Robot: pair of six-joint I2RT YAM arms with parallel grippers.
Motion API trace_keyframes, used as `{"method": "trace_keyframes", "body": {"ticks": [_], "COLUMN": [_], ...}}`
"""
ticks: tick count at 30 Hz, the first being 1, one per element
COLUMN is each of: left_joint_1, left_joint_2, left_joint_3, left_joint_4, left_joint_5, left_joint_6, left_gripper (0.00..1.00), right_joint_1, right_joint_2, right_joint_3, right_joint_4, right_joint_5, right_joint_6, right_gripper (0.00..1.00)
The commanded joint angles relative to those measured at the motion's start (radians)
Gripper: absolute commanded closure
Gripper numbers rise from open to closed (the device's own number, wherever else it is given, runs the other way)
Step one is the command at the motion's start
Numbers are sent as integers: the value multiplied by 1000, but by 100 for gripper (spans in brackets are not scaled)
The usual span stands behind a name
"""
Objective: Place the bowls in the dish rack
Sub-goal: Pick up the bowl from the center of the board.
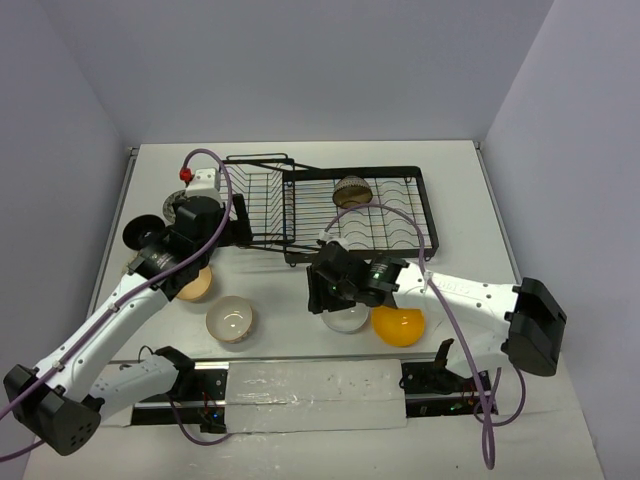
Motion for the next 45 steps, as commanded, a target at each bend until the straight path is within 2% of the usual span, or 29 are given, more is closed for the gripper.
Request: {"method": "trace_keyframes", "body": {"ticks": [1, 14, 25, 33, 41, 44, 45], "left_joint_1": [1, -11, -22, -22, -25, -27, -27], "left_joint_2": [-27, -40, -32, -31, -27, -29, -27], "left_joint_3": [21, 20, 18, 18, 17, 17, 17], "left_joint_4": [11, 13, 13, 13, 13, 13, 13], "left_joint_5": [21, 21, 14, 16, 18, 16, 15], "left_joint_6": [-4, -5, -2, -2, -4, -2, -2], "left_gripper": [1, 1, 1, 1, 1, 1, 1], "right_joint_1": [21, 67, 72, 72, 72, 72, 72], "right_joint_2": [28, 121, 131, 149, 178, 180, 178], "right_joint_3": [-7, 10, -13, -16, -39, -45, -45], "right_joint_4": [57, 34, 44, 33, 57, 61, 60], "right_joint_5": [20, 60, 96, 115, 112, 118, 119], "right_joint_6": [37, 58, 69, 66, 76, 83, 84], "right_gripper": [43, 57, 57, 64, 65, 73, 81]}}
